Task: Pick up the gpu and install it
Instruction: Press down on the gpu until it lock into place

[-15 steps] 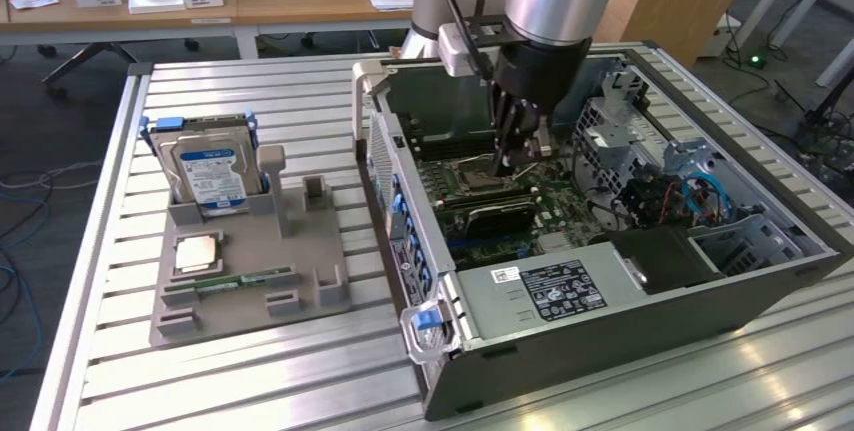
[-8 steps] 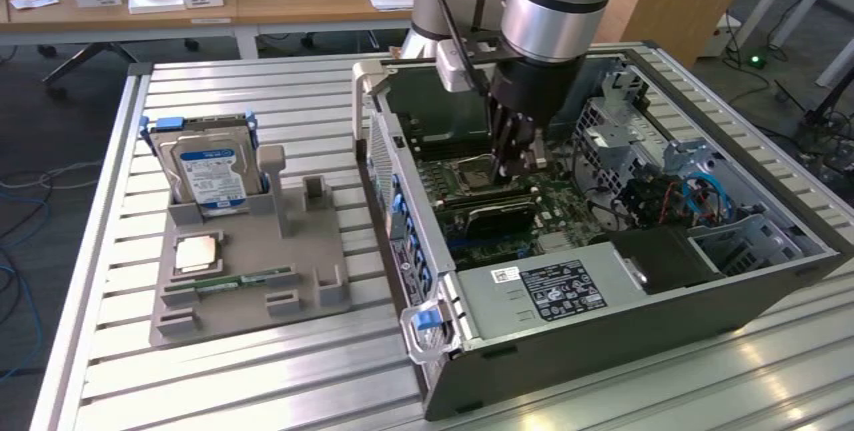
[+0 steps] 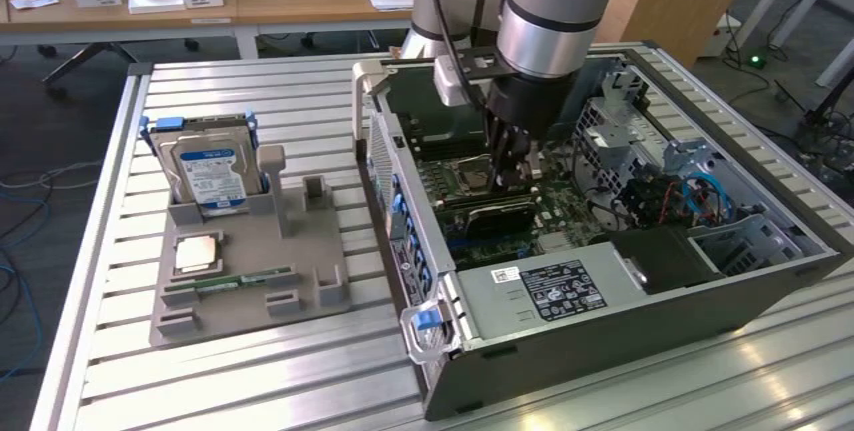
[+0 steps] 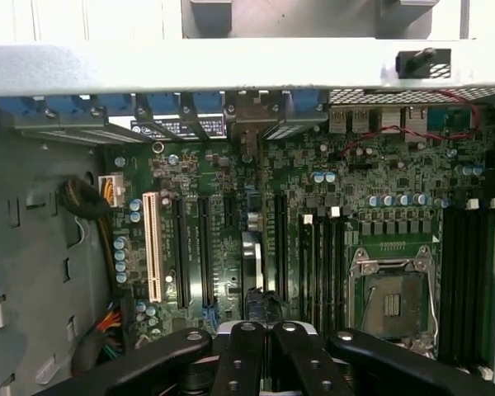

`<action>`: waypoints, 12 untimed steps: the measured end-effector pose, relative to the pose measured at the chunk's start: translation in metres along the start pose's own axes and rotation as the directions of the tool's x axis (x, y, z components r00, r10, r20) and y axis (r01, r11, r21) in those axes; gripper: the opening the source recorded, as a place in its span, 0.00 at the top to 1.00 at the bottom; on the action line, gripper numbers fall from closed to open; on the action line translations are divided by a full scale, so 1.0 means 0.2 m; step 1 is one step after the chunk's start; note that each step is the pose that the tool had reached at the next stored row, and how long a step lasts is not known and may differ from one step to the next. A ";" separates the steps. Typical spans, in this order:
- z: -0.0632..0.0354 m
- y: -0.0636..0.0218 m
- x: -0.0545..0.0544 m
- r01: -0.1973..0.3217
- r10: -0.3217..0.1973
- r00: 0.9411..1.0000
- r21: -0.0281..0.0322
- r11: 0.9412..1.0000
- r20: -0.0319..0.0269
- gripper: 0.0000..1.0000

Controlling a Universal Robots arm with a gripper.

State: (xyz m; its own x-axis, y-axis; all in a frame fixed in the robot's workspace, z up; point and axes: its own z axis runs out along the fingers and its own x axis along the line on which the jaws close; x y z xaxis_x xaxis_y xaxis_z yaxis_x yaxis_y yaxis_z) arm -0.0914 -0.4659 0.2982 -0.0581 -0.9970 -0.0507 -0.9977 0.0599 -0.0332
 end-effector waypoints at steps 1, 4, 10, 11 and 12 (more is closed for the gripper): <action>0.009 0.000 0.00 0.000 0.000 1.000 0.000 1.000 0.000 0.89; 0.032 0.001 0.00 0.000 0.000 1.000 0.000 1.000 0.000 0.89; 0.037 0.007 0.00 -0.001 0.001 1.000 0.000 1.000 0.000 0.89; 0.038 0.010 -0.01 -0.001 0.001 1.000 0.000 1.000 0.000 0.89; 0.039 0.012 -0.01 -0.001 0.001 1.000 0.000 1.000 0.000 0.89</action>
State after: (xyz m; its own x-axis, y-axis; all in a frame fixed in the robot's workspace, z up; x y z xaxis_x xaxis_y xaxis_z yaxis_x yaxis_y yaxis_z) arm -0.0933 -0.4636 0.2904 -0.0590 -0.9970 -0.0507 -0.9976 0.0608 -0.0332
